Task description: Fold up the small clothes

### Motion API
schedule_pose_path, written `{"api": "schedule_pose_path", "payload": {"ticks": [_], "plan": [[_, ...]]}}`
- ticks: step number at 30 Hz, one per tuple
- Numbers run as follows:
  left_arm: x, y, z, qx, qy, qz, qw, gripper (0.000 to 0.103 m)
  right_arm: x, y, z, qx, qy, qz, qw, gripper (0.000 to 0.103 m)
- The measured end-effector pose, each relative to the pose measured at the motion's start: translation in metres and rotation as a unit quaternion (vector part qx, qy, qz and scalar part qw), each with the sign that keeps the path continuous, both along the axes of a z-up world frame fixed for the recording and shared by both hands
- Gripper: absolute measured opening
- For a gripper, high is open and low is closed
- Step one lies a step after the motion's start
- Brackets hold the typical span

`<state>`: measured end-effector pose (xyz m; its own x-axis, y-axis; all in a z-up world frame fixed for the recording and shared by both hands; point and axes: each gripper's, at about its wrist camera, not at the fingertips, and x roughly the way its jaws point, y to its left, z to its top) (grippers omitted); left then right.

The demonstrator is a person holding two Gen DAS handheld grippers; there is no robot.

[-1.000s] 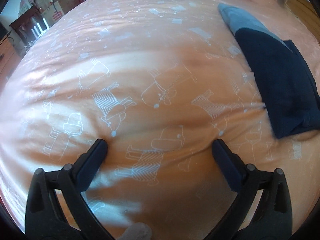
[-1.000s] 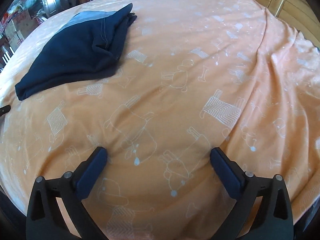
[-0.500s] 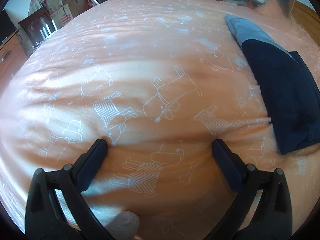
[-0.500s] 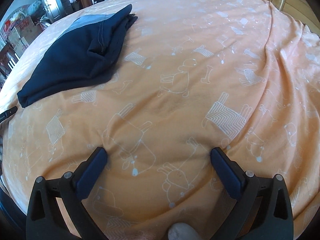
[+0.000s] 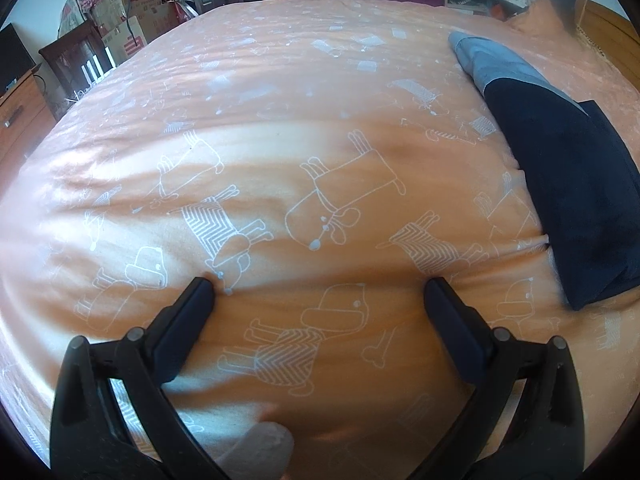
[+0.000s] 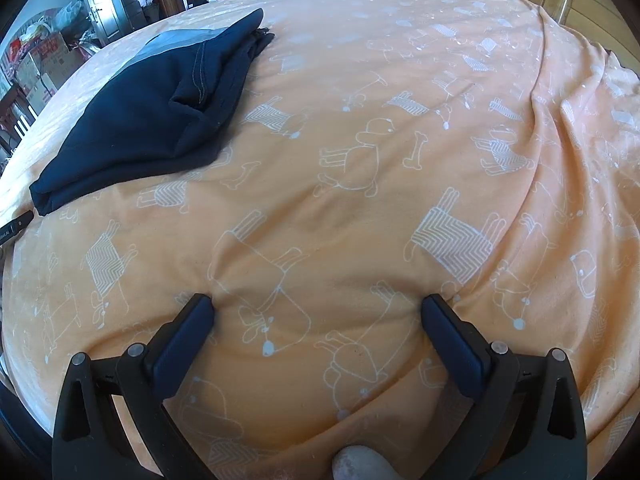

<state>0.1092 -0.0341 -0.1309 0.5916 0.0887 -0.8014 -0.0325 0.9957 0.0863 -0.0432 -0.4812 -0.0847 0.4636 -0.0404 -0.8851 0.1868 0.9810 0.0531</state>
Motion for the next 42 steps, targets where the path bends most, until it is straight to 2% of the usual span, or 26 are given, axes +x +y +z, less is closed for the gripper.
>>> {"api": "schedule_pose_path", "payload": {"ticks": [42], "plan": [[0.0019, 0.0002, -0.0008, 0.001, 0.001, -0.001, 1.0, 0.103, 0.0028, -0.0043, -0.0007, 0.002, 0.0, 0.005, 1.0, 0.103]]}}
